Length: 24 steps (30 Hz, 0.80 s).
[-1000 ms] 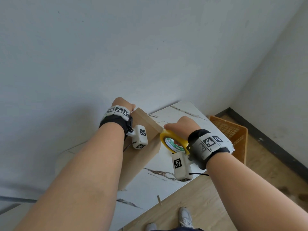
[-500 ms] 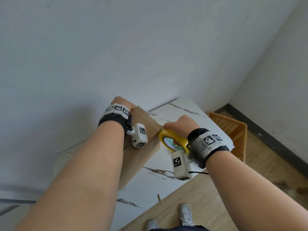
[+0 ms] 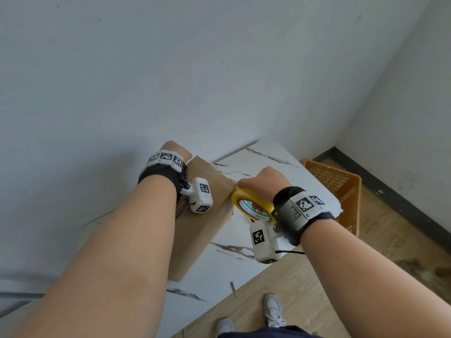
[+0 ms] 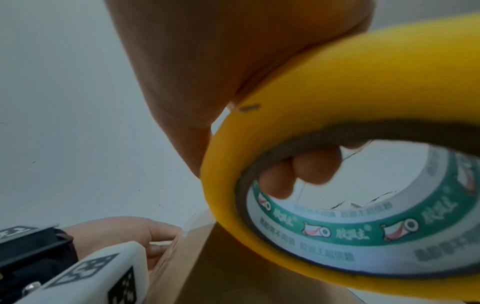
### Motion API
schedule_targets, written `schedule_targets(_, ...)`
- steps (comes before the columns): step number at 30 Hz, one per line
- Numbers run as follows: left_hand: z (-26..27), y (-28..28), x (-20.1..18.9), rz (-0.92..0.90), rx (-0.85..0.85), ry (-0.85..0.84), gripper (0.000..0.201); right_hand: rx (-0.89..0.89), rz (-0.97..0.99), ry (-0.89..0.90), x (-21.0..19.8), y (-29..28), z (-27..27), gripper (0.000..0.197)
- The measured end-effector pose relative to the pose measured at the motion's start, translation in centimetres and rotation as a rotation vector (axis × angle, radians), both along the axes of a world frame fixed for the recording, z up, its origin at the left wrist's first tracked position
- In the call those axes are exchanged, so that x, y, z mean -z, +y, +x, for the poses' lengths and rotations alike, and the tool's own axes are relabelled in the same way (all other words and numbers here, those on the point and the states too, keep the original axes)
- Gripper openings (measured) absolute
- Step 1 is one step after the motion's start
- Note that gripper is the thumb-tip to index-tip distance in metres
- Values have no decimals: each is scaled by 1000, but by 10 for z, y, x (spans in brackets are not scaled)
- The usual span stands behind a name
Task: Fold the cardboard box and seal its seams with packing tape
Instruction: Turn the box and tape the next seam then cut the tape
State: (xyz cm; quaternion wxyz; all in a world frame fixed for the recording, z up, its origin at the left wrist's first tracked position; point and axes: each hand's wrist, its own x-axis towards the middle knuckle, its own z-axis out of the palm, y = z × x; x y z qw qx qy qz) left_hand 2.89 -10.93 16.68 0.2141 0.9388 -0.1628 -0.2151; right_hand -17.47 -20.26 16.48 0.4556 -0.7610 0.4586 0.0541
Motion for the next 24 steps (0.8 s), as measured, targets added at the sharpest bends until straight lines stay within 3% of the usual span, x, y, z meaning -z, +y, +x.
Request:
schedule_targets(2,3,-2,-2,-95,10,-57,24,-7,-4,3,-1,0,0,31)
schedule_targets(6,-8,-5,-13,-200,143,-21,26,3,7,-14,0,-1,0,29)
schedule_targets(15,-13,-3,-7,21,437,-114,27,-7,9,-19,5,-2,0,28)
schedule_targets(24,-15,1,5,37,461,-148,34,118,187,-82,15,2,-1,25)
